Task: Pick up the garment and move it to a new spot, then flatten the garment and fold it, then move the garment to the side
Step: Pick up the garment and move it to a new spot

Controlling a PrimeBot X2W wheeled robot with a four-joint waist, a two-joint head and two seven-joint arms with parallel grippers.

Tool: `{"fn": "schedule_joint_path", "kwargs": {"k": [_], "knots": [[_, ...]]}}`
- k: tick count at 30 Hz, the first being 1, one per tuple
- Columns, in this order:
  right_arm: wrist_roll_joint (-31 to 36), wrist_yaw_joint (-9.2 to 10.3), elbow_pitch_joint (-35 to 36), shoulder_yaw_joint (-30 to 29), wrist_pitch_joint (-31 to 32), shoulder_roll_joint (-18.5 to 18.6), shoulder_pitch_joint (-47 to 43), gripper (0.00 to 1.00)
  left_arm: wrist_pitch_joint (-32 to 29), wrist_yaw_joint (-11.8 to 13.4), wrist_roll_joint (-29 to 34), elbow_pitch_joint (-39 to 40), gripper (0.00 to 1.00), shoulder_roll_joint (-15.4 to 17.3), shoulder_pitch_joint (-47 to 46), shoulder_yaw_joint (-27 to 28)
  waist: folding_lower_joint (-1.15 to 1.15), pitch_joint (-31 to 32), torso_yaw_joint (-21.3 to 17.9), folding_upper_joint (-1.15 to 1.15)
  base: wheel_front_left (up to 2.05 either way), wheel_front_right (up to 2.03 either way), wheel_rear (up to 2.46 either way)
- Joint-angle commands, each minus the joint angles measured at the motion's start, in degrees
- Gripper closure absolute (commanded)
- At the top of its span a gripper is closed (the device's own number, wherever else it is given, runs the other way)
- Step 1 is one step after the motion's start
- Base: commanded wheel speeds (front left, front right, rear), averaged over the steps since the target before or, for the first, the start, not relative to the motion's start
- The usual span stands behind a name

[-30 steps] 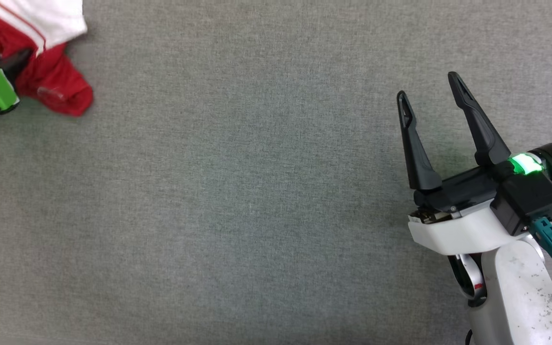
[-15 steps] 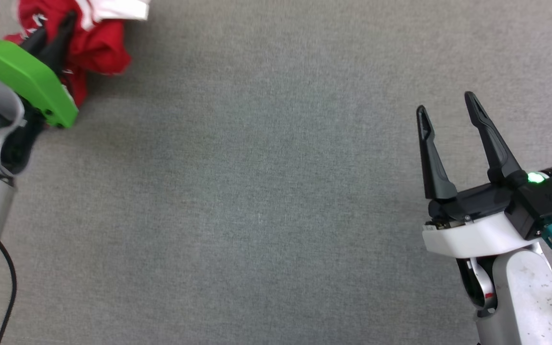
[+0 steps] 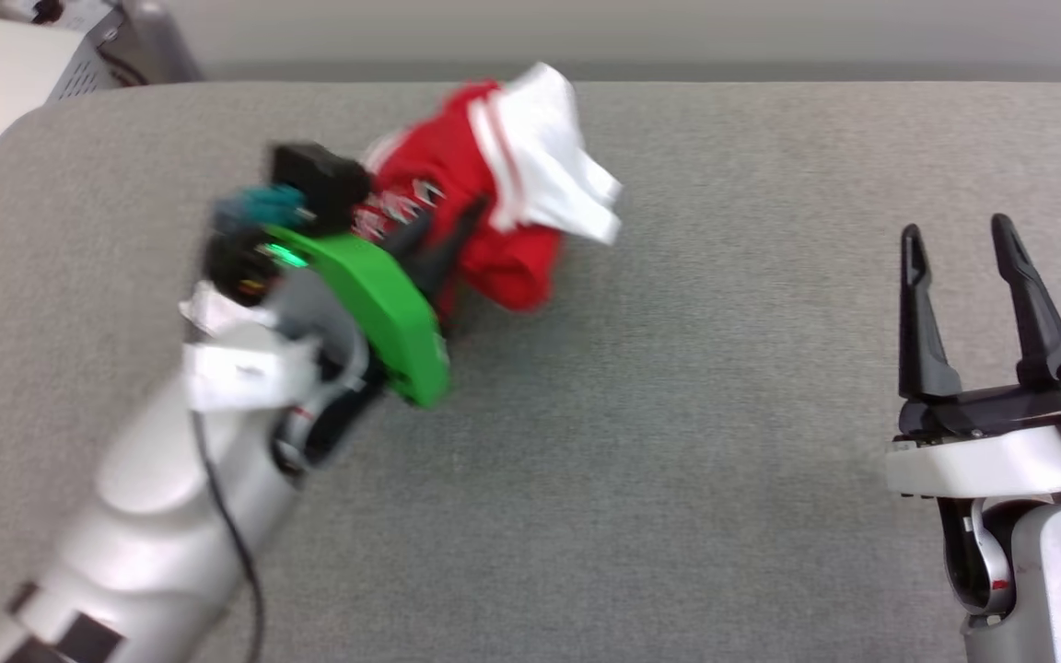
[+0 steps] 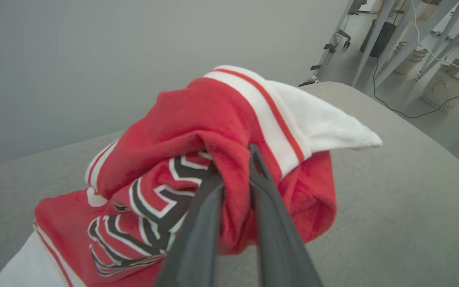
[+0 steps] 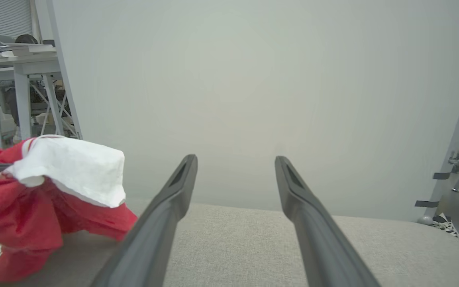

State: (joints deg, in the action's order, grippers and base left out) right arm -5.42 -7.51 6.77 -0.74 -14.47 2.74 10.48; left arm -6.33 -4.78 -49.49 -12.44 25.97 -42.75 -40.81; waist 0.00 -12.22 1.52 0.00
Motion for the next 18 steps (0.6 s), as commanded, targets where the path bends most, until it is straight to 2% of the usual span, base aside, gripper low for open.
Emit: {"fn": "schedule_joint_path", "kwargs": {"k": [1,7,12,13,18], "knots": [[-0.37,0.02,-0.22,-0.65,-0.52,0.14,-0.92,0.00,0.66,0.66,0.61,0.21,1.00,-2.50,1.79,-1.59,0.00,2.12,-3.41,0.00,0.00,0.00,0.00],[-1.22,0.02,-0.52,-3.75,-0.52,0.14,-1.33,0.00,2.57,2.87,4.73,-4.03,1.00,-11.29,5.57,-9.14,0.00,2.07,-6.96,0.00,0.00,0.00,0.00],[-2.35,0.02,-0.95,-4.18,-0.52,0.14,-1.27,0.00,2.78,2.98,6.77,-10.46,1.00,-15.89,8.61,-14.43,0.00,1.93,-9.58,0.00,0.00,0.00,0.00],[-2.40,0.02,-0.92,-4.16,-0.52,0.14,-1.33,0.00,3.16,2.87,7.54,-11.84,0.00,-16.46,9.00,-15.49,0.00,1.91,-9.90,0.00,0.00,0.00,0.00],[-2.38,0.02,-1.49,-3.74,-0.52,0.14,-2.20,0.00,4.95,1.52,8.23,-16.28,0.00,-18.38,10.27,-17.73,0.00,2.36,-10.18,0.00,0.00,0.00,0.00]]}}
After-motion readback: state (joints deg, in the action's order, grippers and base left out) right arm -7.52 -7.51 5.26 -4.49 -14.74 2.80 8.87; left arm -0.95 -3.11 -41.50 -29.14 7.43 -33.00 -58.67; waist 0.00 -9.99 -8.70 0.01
